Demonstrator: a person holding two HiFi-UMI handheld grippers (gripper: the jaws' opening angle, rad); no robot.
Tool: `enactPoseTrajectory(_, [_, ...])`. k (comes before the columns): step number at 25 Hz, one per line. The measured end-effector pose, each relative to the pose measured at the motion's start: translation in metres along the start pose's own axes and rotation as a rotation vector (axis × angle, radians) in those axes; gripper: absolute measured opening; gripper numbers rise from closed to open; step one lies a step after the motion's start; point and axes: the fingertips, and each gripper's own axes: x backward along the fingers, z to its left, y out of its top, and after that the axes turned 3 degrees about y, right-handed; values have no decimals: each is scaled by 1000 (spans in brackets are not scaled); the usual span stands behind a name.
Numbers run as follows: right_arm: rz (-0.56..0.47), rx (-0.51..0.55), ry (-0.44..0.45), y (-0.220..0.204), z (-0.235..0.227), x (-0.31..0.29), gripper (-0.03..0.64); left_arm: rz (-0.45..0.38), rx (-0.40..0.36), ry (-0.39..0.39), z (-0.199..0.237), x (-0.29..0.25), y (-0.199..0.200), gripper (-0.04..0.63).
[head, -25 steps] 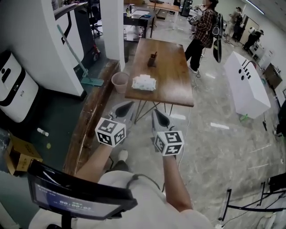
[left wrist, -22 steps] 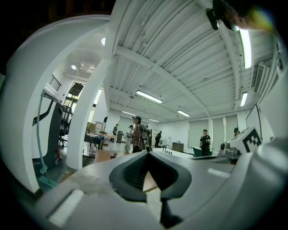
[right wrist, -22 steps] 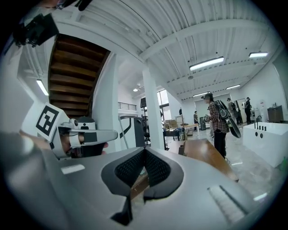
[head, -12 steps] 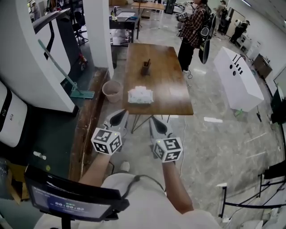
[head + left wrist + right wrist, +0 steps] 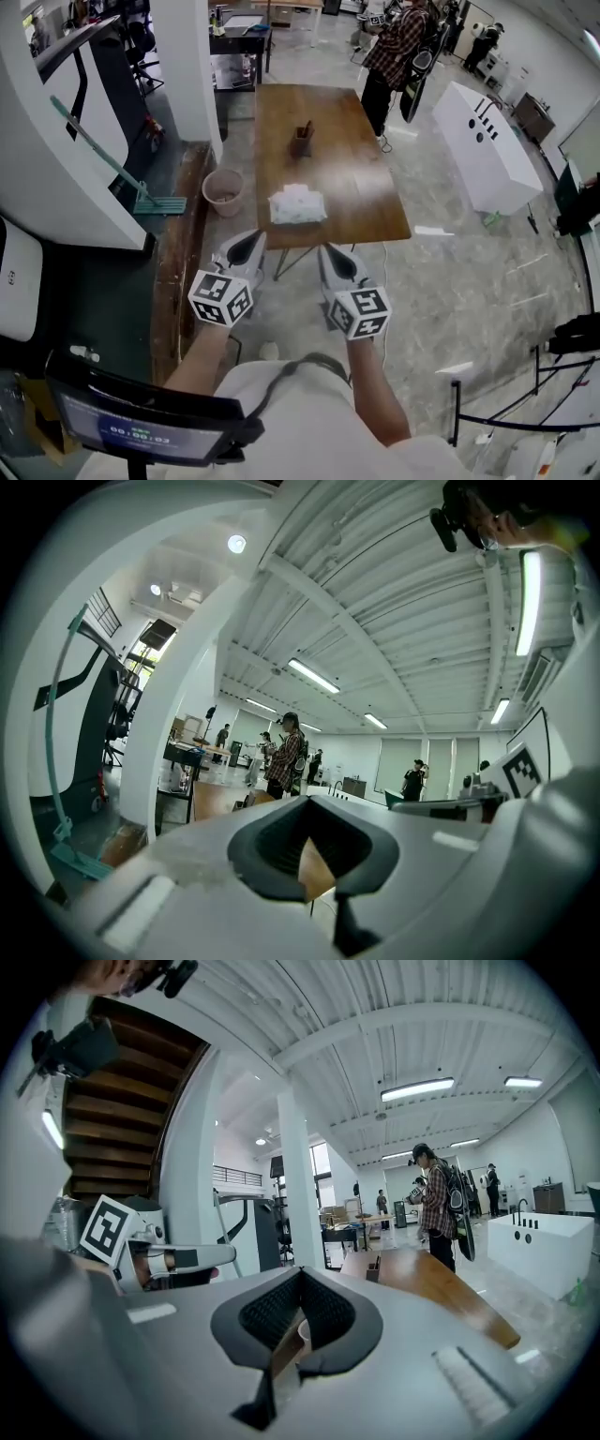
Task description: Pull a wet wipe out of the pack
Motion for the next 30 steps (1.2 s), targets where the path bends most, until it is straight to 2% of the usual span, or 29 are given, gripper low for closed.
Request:
enactPoseTrajectory(6, [-4,-25,-47,4,-16,-14,8,23,12,0,26,-4,-8,3])
enactPoseTrajectory(10, [7,-19,-48,7,-23,-31,8,23,33,-6,42,-10,-9,3])
enactPoseTrajectory(18, [22,-60,18,-3,-45,-86,8,55,39,16,69,-42,-15,3])
enactPoseTrajectory(21, [34,-69,46,-6,-63,-110,8,71,36,45,78,-66,-18,3])
enactPoseTrajectory(26, [61,-91,89,-9,-102,-143,8,101,75,80,83,-116,-25,3])
enactPoseTrajectory(30, [91,-80,128,-9,-136,-168,8,123,80,68,77,-156,-28,5])
